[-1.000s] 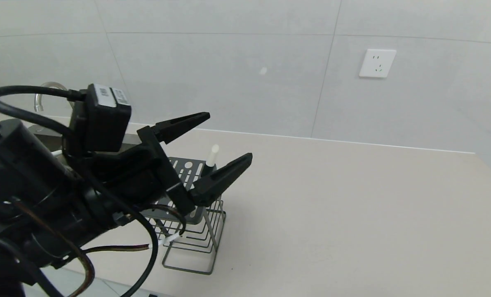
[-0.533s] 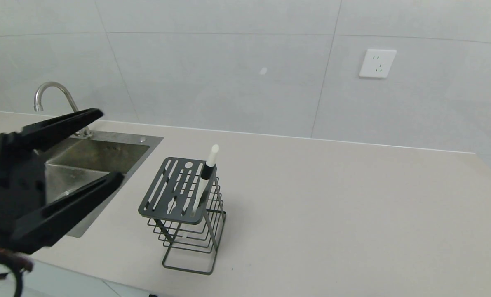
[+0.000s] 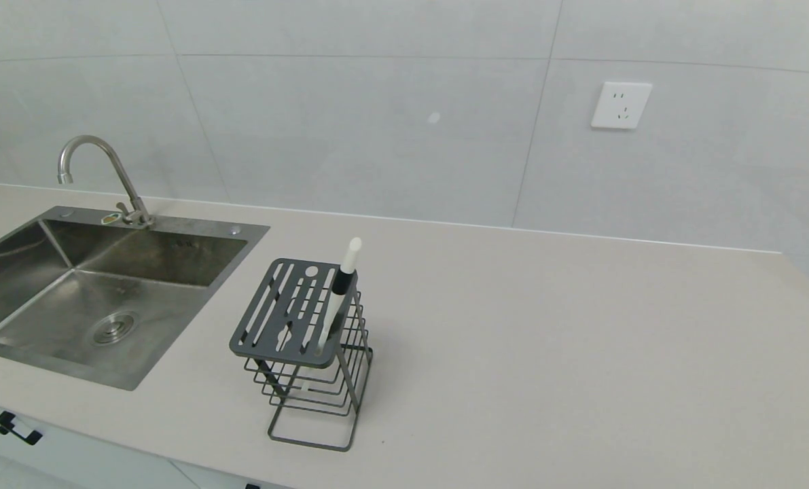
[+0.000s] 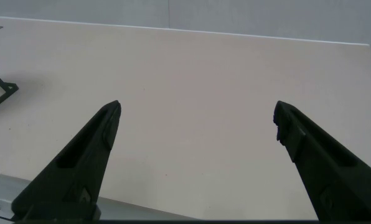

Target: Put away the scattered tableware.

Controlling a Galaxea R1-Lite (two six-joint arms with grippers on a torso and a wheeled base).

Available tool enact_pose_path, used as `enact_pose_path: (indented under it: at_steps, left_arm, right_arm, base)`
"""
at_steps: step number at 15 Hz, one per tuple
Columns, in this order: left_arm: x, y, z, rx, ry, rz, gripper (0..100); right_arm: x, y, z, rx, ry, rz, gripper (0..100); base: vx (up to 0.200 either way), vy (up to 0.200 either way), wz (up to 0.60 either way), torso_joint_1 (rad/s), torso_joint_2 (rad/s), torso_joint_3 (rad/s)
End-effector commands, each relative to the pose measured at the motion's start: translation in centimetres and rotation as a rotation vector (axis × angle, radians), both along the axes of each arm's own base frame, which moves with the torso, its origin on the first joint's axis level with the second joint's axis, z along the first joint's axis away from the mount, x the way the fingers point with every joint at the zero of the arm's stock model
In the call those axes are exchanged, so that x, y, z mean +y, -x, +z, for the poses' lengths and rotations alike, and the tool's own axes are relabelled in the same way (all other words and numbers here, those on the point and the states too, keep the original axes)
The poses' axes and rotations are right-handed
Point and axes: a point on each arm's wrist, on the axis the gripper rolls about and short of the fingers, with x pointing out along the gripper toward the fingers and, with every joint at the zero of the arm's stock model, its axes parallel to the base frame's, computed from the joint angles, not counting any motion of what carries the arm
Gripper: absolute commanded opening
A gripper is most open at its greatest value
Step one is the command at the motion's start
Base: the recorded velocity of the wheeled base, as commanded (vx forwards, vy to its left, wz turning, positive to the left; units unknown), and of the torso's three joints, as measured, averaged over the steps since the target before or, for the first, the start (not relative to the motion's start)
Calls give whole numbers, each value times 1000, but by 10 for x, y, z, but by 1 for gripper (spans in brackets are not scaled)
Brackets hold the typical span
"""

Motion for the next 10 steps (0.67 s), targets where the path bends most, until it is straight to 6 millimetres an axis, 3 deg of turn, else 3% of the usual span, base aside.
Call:
enact_pose_path:
  at_steps: [1,2,4,6,8,10]
  left_arm:
    - [0,8,-43,160,22,84,100]
    - [3,6,-49,226,21,246,100]
    - [6,5,-49,183,4,387,100]
    - [12,4,-48,172,10,635,100]
    - [13,4,-49,169,0,706,100]
    - [12,4,-49,175,8,660,100]
  right_arm:
    - [0,0,0,0,0,1,100]
    - [0,0,0,0,0,1,100]
    - [0,0,0,0,0,1,100]
    - [0,0,0,0,0,1,100]
    - [0,0,0,3,0,1,100]
    - [0,0,0,0,0,1,100]
  base:
    - [0,0,0,0,0,0]
    - [0,0,0,0,0,0]
    - [0,0,0,0,0,0]
    - [0,0,0,0,0,0]
    - [0,0,0,0,0,0]
    - [0,0,0,0,0,0]
